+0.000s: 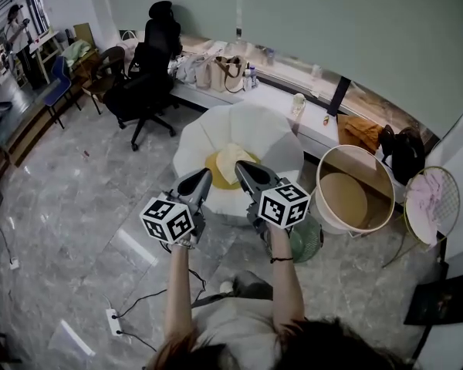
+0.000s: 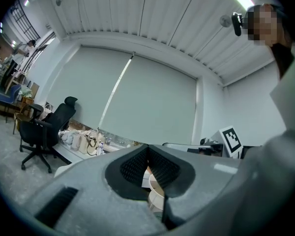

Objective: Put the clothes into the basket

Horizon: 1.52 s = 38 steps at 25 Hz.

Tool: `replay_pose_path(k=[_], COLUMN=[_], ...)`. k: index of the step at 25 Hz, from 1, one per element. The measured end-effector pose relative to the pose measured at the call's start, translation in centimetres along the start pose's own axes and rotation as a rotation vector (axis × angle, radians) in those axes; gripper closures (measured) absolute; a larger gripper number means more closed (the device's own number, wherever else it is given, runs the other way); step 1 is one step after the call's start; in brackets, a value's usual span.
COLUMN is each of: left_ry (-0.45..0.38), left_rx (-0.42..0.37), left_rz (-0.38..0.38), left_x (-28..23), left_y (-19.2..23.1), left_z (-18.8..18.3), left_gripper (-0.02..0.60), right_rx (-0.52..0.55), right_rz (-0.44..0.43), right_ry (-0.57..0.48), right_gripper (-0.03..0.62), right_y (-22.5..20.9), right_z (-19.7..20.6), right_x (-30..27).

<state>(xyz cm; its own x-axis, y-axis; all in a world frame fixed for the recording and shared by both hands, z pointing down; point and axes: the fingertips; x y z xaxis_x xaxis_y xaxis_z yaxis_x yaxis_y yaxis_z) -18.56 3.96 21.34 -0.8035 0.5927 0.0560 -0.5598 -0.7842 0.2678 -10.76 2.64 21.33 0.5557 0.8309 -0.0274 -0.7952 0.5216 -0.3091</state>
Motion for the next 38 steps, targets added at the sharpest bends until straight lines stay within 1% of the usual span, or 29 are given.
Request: replay_pose_path(k=[7, 11, 15, 18, 21, 23, 26, 38], left_ry=[0.014, 0.015, 0.005, 0.016, 0.023, 0.013, -0.006, -0.029], left_rx=[0.027, 0.023, 0.017, 0.016, 0.022, 0.031, 0.042, 0.061], left_rz=[0.009, 0.005, -0.005, -0.006, -0.014, -0.019, -0.025, -0.063], left_x=[-2.1, -4.2, -6.4, -8.1, -9.1, -9.7, -10.5, -13.5], left_y=[2.5, 5.1, 7.4, 8.7, 10.1, 11.0, 11.9, 15.3], left_z=[0.8, 0.1, -1.0, -1.1, -1.2, -1.6, -2.1, -2.9], left_gripper=[0.571, 0.571, 0.571, 0.571, 0.571, 0.571, 0.571, 0.571], right_rx=[-0.021, -0.019, -0.029, -0.034, -0.033, -0.031, -0.031, -0.012], right_rz=[0.032, 0.028, 0.012, 0.005, -0.006, -0.012, -0.019, -0.064], right_ry=[0.007, 0.002, -0.002, 0.000, 0.012, 0.018, 0.025, 0.046], right_gripper=[0.585, 0.585, 0.585, 0.585, 0.585, 0.585, 0.585, 0.585], right_y=[-2.6, -4.5, -6.5, -7.8, -8.6, -9.0, -9.8, -12.0], right_z=[-0.1, -1.2, -2.4, -3.0, -3.4, -3.7, -4.0, -5.3], right_x=[-2.4, -5.5, -8.3, -10.1, -11.8, -12.9, -14.0, -17.7])
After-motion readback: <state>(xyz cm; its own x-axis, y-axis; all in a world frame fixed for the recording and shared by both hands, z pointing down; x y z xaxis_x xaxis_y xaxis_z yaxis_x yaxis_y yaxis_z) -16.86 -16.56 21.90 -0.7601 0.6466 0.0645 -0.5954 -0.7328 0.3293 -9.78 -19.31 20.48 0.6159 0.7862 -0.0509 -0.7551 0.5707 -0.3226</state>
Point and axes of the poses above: the fingertips, and each gripper's own axes: x backward along the fingers, y to its left, z out of its underside, and after that the axes turned 7 degrees about z, right-handed
